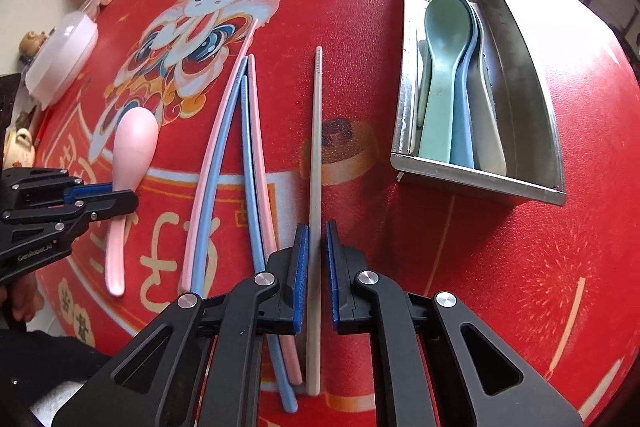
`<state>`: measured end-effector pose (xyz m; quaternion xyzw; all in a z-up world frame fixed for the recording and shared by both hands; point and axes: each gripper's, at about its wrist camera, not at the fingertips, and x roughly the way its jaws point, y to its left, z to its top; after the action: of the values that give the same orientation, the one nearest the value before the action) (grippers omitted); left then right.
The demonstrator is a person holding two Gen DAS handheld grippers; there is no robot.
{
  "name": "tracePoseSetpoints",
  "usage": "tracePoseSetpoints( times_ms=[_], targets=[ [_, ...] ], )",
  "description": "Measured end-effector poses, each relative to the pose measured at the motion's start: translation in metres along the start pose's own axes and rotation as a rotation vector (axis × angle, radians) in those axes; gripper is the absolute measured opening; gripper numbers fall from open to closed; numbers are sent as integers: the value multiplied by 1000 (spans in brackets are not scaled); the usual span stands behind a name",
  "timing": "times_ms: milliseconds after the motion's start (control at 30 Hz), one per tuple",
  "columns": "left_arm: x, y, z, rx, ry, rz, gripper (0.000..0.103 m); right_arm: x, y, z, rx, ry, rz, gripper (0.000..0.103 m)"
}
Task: Organize utensils
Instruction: 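Lift the pink spoon and white chopstick and carry them over the steel tray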
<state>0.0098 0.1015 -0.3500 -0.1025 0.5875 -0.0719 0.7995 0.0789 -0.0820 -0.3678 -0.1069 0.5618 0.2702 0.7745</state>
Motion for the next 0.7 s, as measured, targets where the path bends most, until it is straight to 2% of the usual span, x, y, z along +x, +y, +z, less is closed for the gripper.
tracePoseSetpoints(
  times_ms=[133,367,700],
  targets=[
    [0,-1,-1,2,-10,2,8,0,0,0,3,-4,-6,8],
    [2,6,3,-47,-43,-43,8,1,2,1,-9,-10,-17,8],
    [-2,12,2,-77,-51,-63,8,1,3,3,-1,24,-20,8]
  ],
)
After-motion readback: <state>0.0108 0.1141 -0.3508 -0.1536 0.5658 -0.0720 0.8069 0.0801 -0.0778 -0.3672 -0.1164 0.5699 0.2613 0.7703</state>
